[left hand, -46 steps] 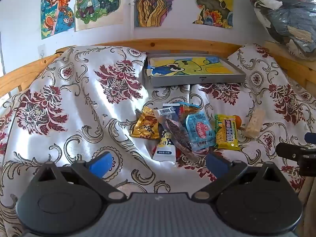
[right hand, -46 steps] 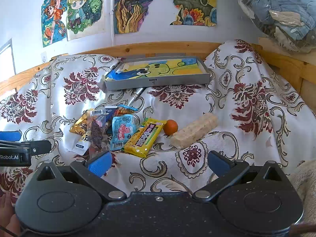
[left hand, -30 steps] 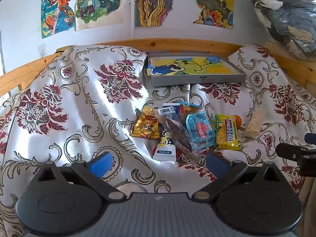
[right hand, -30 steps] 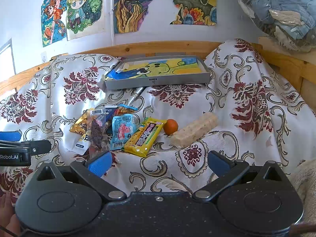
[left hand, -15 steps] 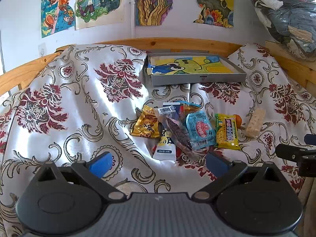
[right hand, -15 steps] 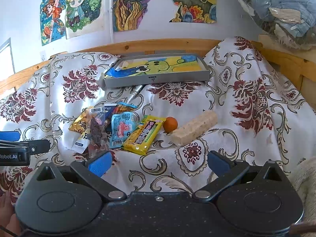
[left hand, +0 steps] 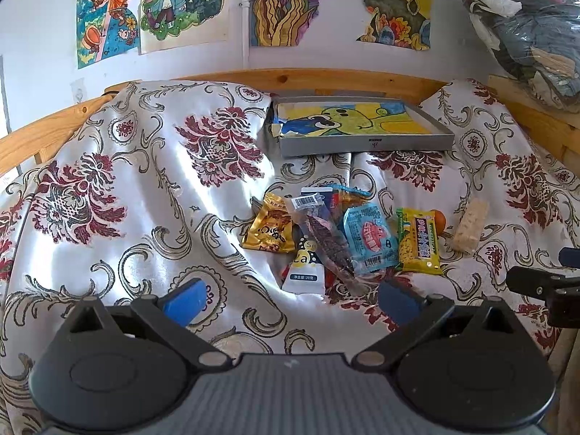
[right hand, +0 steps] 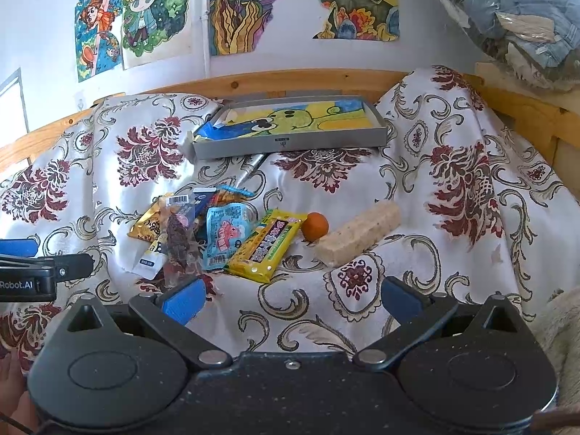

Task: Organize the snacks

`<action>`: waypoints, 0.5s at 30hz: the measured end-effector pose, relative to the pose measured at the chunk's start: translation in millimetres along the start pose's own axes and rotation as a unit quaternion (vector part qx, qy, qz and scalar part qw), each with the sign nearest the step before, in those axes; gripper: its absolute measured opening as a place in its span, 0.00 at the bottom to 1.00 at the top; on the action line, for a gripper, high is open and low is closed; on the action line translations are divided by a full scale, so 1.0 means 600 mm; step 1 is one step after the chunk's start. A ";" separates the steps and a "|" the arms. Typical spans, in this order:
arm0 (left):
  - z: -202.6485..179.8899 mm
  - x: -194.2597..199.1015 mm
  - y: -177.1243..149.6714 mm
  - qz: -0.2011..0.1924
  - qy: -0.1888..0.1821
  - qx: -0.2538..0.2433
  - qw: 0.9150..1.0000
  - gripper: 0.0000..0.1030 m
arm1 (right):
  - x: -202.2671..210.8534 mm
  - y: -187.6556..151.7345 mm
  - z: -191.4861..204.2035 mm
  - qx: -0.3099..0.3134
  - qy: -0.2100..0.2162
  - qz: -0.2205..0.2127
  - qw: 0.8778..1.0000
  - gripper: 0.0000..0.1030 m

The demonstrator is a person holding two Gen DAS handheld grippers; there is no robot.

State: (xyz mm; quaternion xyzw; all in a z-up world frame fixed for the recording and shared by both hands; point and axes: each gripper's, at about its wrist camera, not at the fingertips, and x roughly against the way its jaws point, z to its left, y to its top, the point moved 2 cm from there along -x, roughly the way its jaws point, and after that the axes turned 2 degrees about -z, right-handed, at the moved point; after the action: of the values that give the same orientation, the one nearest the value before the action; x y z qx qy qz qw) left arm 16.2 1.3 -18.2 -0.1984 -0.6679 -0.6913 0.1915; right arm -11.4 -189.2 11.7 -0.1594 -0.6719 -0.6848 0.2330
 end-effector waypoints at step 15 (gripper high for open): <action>0.008 -0.004 -0.003 0.006 0.002 0.000 1.000 1.00 | -0.002 -0.001 0.003 0.002 0.005 0.006 1.000 0.99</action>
State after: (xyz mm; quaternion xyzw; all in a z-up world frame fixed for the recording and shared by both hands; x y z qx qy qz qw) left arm 17.3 5.9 -21.0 -0.2010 -0.6666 -0.6904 0.1965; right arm -10.9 -187.6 10.9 -0.1592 -0.6711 -0.6830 0.2404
